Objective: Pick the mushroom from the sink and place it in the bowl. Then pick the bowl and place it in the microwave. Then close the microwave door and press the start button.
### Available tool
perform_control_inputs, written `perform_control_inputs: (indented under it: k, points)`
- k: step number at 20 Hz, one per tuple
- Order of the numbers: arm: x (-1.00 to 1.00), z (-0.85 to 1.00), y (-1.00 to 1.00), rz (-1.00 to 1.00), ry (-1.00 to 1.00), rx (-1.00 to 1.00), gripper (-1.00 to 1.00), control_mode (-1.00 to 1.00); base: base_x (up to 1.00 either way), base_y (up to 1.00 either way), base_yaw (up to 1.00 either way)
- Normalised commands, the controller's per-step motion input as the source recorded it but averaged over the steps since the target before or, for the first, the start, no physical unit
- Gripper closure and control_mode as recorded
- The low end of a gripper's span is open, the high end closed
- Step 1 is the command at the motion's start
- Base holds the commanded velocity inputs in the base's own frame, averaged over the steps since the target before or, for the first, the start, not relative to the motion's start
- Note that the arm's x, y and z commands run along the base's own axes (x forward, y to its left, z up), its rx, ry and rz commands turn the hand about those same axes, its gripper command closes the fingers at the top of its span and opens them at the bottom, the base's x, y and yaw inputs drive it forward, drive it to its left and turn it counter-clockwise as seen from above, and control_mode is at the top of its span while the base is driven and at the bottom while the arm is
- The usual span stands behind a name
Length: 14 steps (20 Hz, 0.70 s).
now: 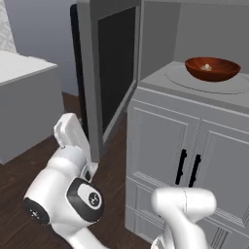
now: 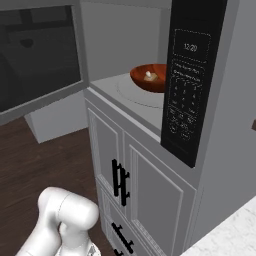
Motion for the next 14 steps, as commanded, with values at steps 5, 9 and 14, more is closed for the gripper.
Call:
perform_control_inputs:
  k: [5, 9, 14]
  points:
    - [-0.14, 0.44, -0.98, -0.04, -0.11, 0.29, -1.00, -1.00, 0.00, 0.00, 0.00]
    - [-0.13, 0.29, -1.00, -0.01, -0.06, 0.29, -1.00, -1.00, 0.00, 0.00, 0.00]
    - [-0.02, 0.15, -1.00, -0.03, -0.07, 0.25, -1.00, -1.00, 0.00, 0.00, 0.00]
